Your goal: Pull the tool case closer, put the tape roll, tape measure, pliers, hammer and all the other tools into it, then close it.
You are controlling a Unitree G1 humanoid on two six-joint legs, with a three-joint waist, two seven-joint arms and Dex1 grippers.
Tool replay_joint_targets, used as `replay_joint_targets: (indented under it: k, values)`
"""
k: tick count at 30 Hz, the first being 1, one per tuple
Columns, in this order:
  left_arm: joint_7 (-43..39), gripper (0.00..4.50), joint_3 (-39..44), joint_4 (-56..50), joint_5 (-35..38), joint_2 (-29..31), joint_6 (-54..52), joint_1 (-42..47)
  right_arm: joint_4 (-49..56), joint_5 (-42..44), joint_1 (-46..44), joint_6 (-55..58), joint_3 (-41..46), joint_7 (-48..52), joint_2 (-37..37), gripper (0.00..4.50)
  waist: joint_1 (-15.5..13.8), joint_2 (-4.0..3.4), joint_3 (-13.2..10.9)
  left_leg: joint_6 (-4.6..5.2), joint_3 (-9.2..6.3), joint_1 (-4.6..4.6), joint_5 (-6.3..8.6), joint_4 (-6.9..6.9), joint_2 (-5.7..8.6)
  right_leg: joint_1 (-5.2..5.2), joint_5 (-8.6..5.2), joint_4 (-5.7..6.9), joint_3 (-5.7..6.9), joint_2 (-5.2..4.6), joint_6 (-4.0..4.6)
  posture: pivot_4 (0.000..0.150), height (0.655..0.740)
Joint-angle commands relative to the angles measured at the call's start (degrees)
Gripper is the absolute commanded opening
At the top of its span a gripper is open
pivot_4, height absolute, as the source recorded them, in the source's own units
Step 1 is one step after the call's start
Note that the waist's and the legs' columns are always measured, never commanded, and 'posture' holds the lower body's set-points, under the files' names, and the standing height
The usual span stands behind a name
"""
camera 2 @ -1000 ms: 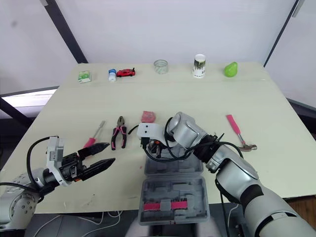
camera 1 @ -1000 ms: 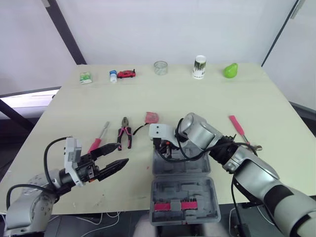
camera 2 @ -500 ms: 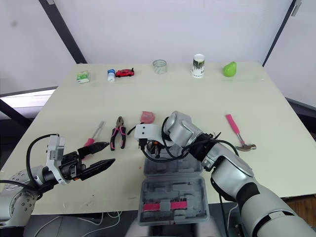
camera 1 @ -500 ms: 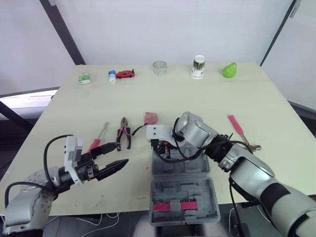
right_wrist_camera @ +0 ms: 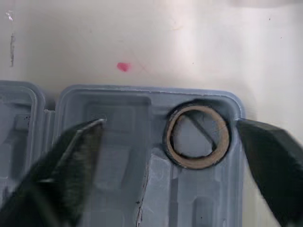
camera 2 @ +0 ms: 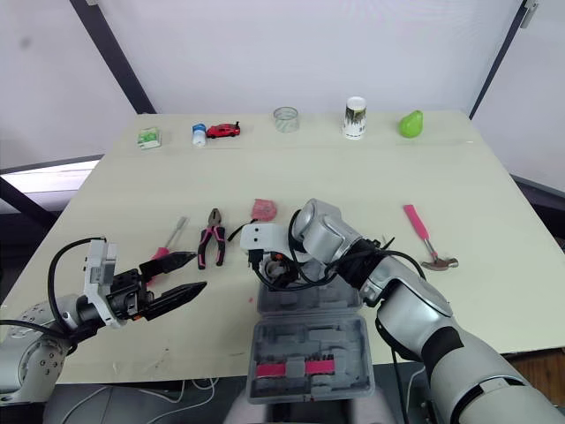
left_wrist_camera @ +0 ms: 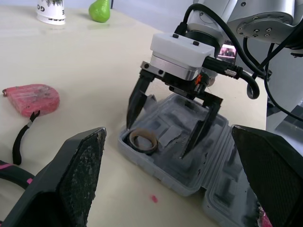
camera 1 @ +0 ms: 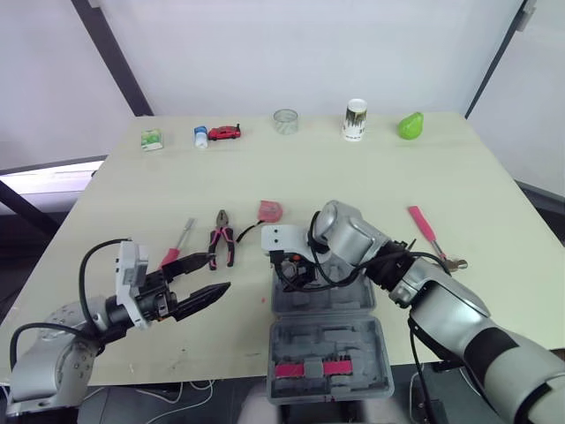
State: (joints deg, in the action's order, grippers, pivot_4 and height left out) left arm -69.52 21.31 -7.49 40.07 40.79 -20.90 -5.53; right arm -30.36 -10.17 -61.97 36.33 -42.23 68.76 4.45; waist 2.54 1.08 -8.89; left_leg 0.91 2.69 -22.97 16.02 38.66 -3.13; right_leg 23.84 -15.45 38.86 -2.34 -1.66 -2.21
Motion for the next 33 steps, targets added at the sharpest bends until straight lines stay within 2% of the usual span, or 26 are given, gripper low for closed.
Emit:
replay_joint_targets:
  k: [1, 6, 11, 12, 13, 14, 15, 26, 27, 28, 33]
  values:
    - [0.2, 4.50, 0.4, -0.4, 0.1, 0.4, 0.6, 0.3, 4.4, 2.9, -0.1, 1.3, 4.8, 0.7, 0.5, 4.47, 0.0, 0.00, 0.0, 0.00, 0.00, 0.00, 0.00, 0.00, 0.00, 0.00, 0.00, 0.00, 0.00, 0.00, 0.00, 0.150, 0.7400]
    - [0.5, 4.50, 0.5, -0.5, 0.3, 0.4, 0.4, 0.4, 12.3, 9.2, 4.6, 2.3, 12.5, -0.5, 1.6, 4.47, -0.1, 0.01, 0.0, 0.00, -0.02, -0.01, 0.00, -0.02, -0.04, -0.01, 0.00, -0.02, 0.02, -0.04, 0.00, 0.150, 0.7400]
    - [1.0, 4.50, 0.7, -0.9, 0.6, 0.3, 0.1, 0.3, 18.0, 12.8, 14.5, -2.3, 19.1, -7.0, 1.7, 4.47, -0.1, 0.07, 0.0, 0.00, -0.01, 0.00, 0.00, -0.07, -0.02, -0.02, 0.00, -0.03, 0.02, -0.09, -0.01, 0.150, 0.7400]
    - [1.0, 4.50, 0.7, -0.8, 0.7, 0.4, 0.0, 0.3, 18.9, 13.1, 16.0, -2.4, 19.1, -7.6, 1.9, 3.97, -0.2, 0.08, 0.0, 0.00, 0.00, 0.00, 0.00, -0.08, -0.01, -0.02, 0.00, -0.03, 0.01, -0.10, -0.01, 0.150, 0.7400]
    - [0.9, 4.50, 0.6, -0.8, 0.7, 0.4, 0.0, 0.3, 19.4, 12.9, 17.6, -3.4, 18.9, -8.3, 2.1, 3.74, -0.1, 0.07, 0.0, 0.00, 0.00, 0.00, 0.00, -0.07, -0.01, -0.02, 0.00, -0.03, 0.01, -0.09, -0.01, 0.150, 0.7400]
    - [0.8, 4.50, 0.5, -0.6, 0.6, 0.5, -0.1, 0.4, 19.5, 12.4, 18.8, -4.8, 18.7, -9.5, 2.0, 3.17, -0.1, 0.08, 0.0, 0.00, 0.00, 0.00, 0.00, -0.07, -0.02, -0.02, 0.00, -0.03, 0.01, -0.09, -0.01, 0.150, 0.7400]
    - [0.8, 4.50, 0.4, -0.5, 0.5, 0.6, -0.1, 0.5, 19.2, 12.1, 19.7, -5.7, 18.8, -10.8, 1.7, 2.92, 0.1, 0.07, 0.0, 0.00, 0.00, 0.01, 0.00, -0.07, -0.01, -0.02, 0.00, -0.03, 0.01, -0.09, -0.01, 0.150, 0.7400]
    - [0.1, 4.50, -1.7, 1.2, -0.6, 0.8, 0.4, 3.2, 12.8, 12.3, 21.9, -13.2, 19.5, -16.8, 0.6, 2.92, -0.1, 0.08, 0.0, -0.01, 0.05, 0.06, -0.01, -0.08, 0.00, -0.02, 0.00, -0.02, -0.07, 0.05, -0.01, 0.150, 0.7400]
    - [0.1, 4.50, -1.8, 1.3, -0.7, 0.8, 0.4, 3.4, 12.5, 12.4, 21.8, -13.2, 19.5, -17.0, 0.5, 2.38, -0.1, 0.08, 0.0, -0.01, 0.04, 0.06, -0.01, -0.08, 0.00, -0.02, 0.00, -0.02, -0.07, 0.05, -0.01, 0.150, 0.7400]
    - [0.1, 4.50, -1.9, 1.3, -0.8, 0.8, 0.4, 3.5, 12.2, 12.4, 21.8, -13.3, 19.5, -17.1, 0.4, 2.21, 0.0, 0.08, 0.0, -0.01, 0.04, 0.06, -0.01, -0.08, 0.00, -0.02, 0.00, -0.02, -0.06, 0.06, 0.00, 0.150, 0.7400]
    - [-0.1, 4.50, -2.2, 1.4, -1.0, 0.8, 0.6, 3.6, 10.8, 11.9, 21.9, -14.6, 18.7, -17.5, 0.1, 2.21, 0.0, 0.08, 0.0, -0.01, 0.03, 0.06, -0.01, -0.10, -0.02, -0.01, 0.00, -0.01, -0.06, 0.08, 0.00, 0.150, 0.7400]
